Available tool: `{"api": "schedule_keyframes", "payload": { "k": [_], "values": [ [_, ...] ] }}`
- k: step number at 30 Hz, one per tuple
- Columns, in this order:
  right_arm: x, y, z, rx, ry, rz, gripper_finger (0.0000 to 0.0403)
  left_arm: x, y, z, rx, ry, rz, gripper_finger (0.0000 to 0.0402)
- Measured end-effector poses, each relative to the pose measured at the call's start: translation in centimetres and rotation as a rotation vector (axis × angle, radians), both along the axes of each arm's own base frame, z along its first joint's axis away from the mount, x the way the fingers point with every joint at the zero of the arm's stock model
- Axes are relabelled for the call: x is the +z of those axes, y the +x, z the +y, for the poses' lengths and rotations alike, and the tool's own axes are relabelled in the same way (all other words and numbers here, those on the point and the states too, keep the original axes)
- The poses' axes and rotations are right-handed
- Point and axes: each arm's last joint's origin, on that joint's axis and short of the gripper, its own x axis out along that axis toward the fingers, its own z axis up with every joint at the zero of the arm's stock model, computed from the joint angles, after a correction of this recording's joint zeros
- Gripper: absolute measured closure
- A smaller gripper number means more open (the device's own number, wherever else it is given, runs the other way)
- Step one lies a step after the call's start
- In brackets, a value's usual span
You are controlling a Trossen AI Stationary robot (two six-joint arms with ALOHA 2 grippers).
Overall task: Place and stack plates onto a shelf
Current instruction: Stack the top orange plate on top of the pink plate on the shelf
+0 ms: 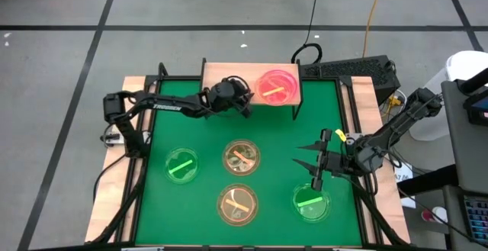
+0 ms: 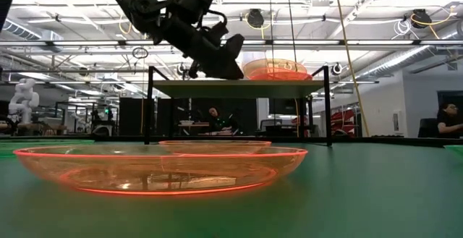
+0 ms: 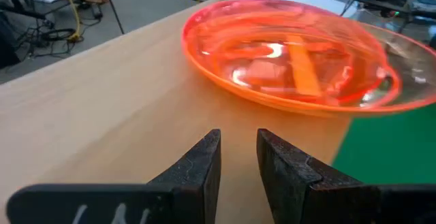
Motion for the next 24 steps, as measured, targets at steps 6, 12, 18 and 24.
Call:
{"api": "schedule_keyframes", "payload": {
  "k": [6,12,18,24],
  "values": [
    [0.0,0.0,0.0,0.0,-0.001,-0.001,0.0248,0.9,0.3,-1.1,-0.035,0.02,-0.047,0.03],
    [0.0,0.0,0.0,0.0,0.0,-0.001,0.0248,1.5,0.7,-1.6,-0.054,0.048,-0.112,0.03],
    [0.0,0.0,0.0,0.0,0.001,-0.001,0.0248,1.6,0.5,-1.2,0.007,0.08,-0.103,0.03],
    [0.0,0.0,0.0,0.0,0.0,-0.001,0.0248,1.6,0.3,-0.6,0.04,0.065,-0.11,0.03]
  ]
}}
